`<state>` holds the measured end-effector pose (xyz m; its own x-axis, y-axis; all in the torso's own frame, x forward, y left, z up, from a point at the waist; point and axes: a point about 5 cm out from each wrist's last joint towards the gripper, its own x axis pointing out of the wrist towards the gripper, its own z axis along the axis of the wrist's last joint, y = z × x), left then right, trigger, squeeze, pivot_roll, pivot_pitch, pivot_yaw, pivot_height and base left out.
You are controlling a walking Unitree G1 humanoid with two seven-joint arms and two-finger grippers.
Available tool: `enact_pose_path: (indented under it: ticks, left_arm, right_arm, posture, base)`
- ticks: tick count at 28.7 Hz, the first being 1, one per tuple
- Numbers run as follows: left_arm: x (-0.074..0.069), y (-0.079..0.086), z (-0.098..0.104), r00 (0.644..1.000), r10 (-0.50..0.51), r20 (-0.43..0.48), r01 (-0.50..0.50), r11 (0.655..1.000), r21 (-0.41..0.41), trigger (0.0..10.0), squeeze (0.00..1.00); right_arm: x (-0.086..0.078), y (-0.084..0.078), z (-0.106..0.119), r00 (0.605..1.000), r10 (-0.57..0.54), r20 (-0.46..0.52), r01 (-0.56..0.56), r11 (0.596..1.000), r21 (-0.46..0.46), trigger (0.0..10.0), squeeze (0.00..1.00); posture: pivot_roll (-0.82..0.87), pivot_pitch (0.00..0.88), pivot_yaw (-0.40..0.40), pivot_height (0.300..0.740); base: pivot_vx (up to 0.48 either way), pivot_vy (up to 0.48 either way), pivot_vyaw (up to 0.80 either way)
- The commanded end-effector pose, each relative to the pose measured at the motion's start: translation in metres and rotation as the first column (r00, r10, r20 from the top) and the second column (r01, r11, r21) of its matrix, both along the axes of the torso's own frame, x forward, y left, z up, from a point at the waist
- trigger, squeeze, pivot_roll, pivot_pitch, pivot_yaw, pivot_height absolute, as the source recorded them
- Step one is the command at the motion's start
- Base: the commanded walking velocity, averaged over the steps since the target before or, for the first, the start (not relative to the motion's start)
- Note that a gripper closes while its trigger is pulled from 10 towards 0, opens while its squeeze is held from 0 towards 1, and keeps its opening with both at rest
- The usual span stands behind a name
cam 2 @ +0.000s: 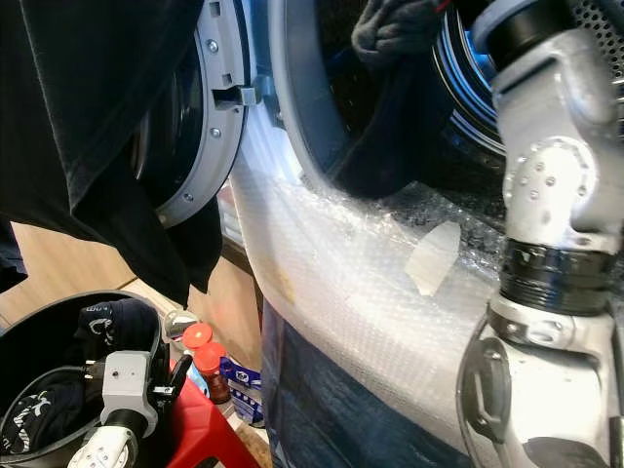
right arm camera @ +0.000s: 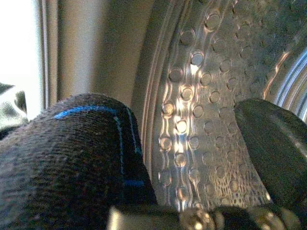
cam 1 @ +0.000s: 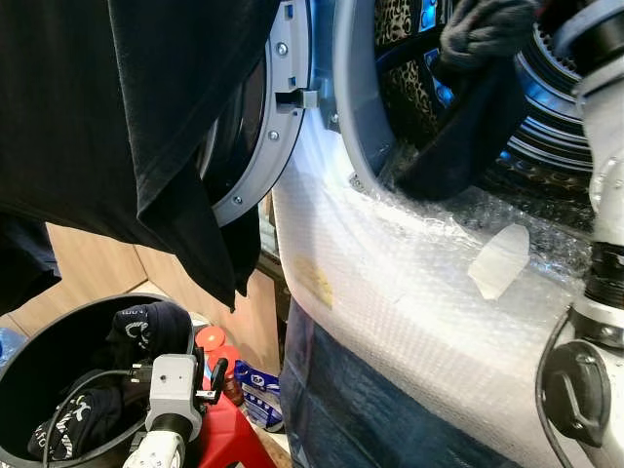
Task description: Clothes washing
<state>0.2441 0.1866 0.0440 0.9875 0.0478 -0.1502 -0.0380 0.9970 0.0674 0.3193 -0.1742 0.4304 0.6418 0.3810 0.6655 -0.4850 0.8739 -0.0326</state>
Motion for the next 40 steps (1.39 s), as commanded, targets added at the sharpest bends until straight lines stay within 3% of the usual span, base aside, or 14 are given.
enact_pose_path:
  ticks: [1, 5, 7, 9, 16, 25, 27, 28, 30, 33, 35, 38, 39, 40]
  left_arm:
    - [-0.004, -0.005, -0.008, 0.999, -0.023, -0.036, 0.023, 1.000, -0.009, 10.0, 0.00]
    - [-0.002, -0.006, -0.007, 0.999, -0.028, -0.033, 0.028, 1.000, -0.009, 10.0, 0.00]
    - [-0.001, -0.006, -0.006, 0.999, -0.031, -0.031, 0.031, 0.999, -0.007, 10.0, 0.00]
    - [-0.001, -0.006, -0.006, 0.999, -0.033, -0.031, 0.032, 0.999, -0.007, 10.0, 0.00]
    - [-0.001, -0.008, -0.005, 0.999, -0.035, -0.030, 0.035, 0.999, -0.012, 10.0, 0.00]
    - [0.000, -0.008, -0.005, 0.999, -0.037, -0.027, 0.036, 0.999, -0.013, 10.0, 0.00]
    - [0.000, -0.008, -0.005, 0.999, -0.035, -0.026, 0.034, 0.999, -0.013, 10.0, 0.00]
    - [0.000, -0.008, -0.005, 0.999, -0.033, -0.025, 0.033, 0.999, -0.012, 10.0, 0.00]
    - [0.000, -0.007, -0.005, 0.999, -0.032, -0.024, 0.031, 0.999, -0.010, 10.0, 0.00]
    - [-0.001, -0.006, -0.004, 0.999, -0.025, -0.022, 0.025, 1.000, -0.008, 10.0, 0.00]
    - [-0.002, -0.005, -0.004, 0.999, -0.023, -0.023, 0.023, 1.000, -0.008, 10.0, 0.00]
    - [-0.003, -0.004, -0.005, 0.999, -0.024, -0.025, 0.024, 1.000, -0.006, 10.0, 0.00]
    - [-0.003, -0.004, -0.006, 0.999, -0.027, -0.028, 0.027, 1.000, -0.006, 10.0, 0.00]
    - [-0.003, -0.004, -0.006, 0.999, -0.028, -0.028, 0.028, 1.000, -0.006, 10.0, 0.00]
  right_arm:
    - [-0.002, -0.002, -0.004, 1.000, -0.011, -0.022, 0.011, 1.000, -0.006, 10.0, 0.00]
    - [0.003, -0.008, -0.012, 0.994, -0.104, -0.041, 0.102, 0.993, -0.053, 10.0, 0.00]
    - [0.007, -0.009, -0.016, 0.975, -0.221, -0.011, 0.217, 0.965, -0.145, 10.0, 0.00]
    - [0.010, -0.011, -0.019, 0.959, -0.284, -0.002, 0.280, 0.944, -0.173, 10.0, 0.00]
    - [0.022, -0.025, -0.010, 0.907, -0.420, 0.022, 0.420, 0.900, -0.120, 10.0, 0.00]
    - [0.047, -0.042, -0.003, 0.769, -0.637, 0.044, 0.635, 0.755, -0.162, 10.0, 0.00]
    - [0.050, -0.043, -0.001, 0.713, -0.696, 0.083, 0.697, 0.690, -0.198, 10.0, 0.00]
    - [0.050, -0.042, 0.002, 0.663, -0.734, 0.148, 0.745, 0.628, -0.225, 10.0, 0.00]
    - [0.050, -0.039, 0.006, 0.618, -0.755, 0.218, 0.784, 0.571, -0.244, 10.0, 0.00]
    - [0.049, -0.037, 0.008, 0.636, -0.741, 0.214, 0.771, 0.598, -0.219, 10.0, 0.00]
    - [0.048, -0.038, 0.011, 0.620, -0.748, 0.237, 0.785, 0.581, -0.216, 10.0, 0.00]
    - [0.046, -0.043, 0.013, 0.575, -0.772, 0.271, 0.818, 0.537, -0.207, 10.0, 0.00]
    - [0.045, -0.049, 0.013, 0.527, -0.796, 0.297, 0.849, 0.484, -0.211, 10.0, 0.00]
    - [0.044, -0.051, 0.013, 0.505, -0.806, 0.308, 0.863, 0.459, -0.212, 10.0, 0.00]
  posture:
    - [0.11, 0.000, 0.004, 0.740]
    - [0.11, 0.000, 0.003, 0.740]
    - [0.11, 0.000, 0.004, 0.740]
    - [0.11, 0.000, 0.005, 0.740]
    - [0.11, 0.000, 0.001, 0.740]
    - [0.12, 0.000, 0.002, 0.740]
    - [0.12, 0.000, 0.002, 0.740]
    - [0.13, 0.000, -0.003, 0.740]
    - [0.13, 0.000, -0.004, 0.740]
    - [0.14, 0.000, -0.007, 0.740]
    - [0.14, 0.000, -0.007, 0.740]
    - [0.13, 0.000, -0.005, 0.740]
    - [0.13, 0.000, -0.005, 0.740]
    - [0.13, 0.000, -0.005, 0.740]
  base:
    - [0.000, 0.000, 0.00]
    - [0.000, 0.000, 0.00]
    - [0.000, 0.000, 0.00]
    - [0.000, 0.000, 0.00]
    - [0.000, 0.000, 0.00]
    - [0.000, 0.000, 0.00]
    - [0.000, 0.000, 0.00]
    - [0.000, 0.000, 0.00]
    - [0.000, 0.000, 0.00]
    - [0.000, 0.000, 0.00]
    - [0.000, 0.000, 0.00]
    - [0.000, 0.000, 0.00]
    - [0.000, 0.000, 0.00]
    - [0.000, 0.000, 0.00]
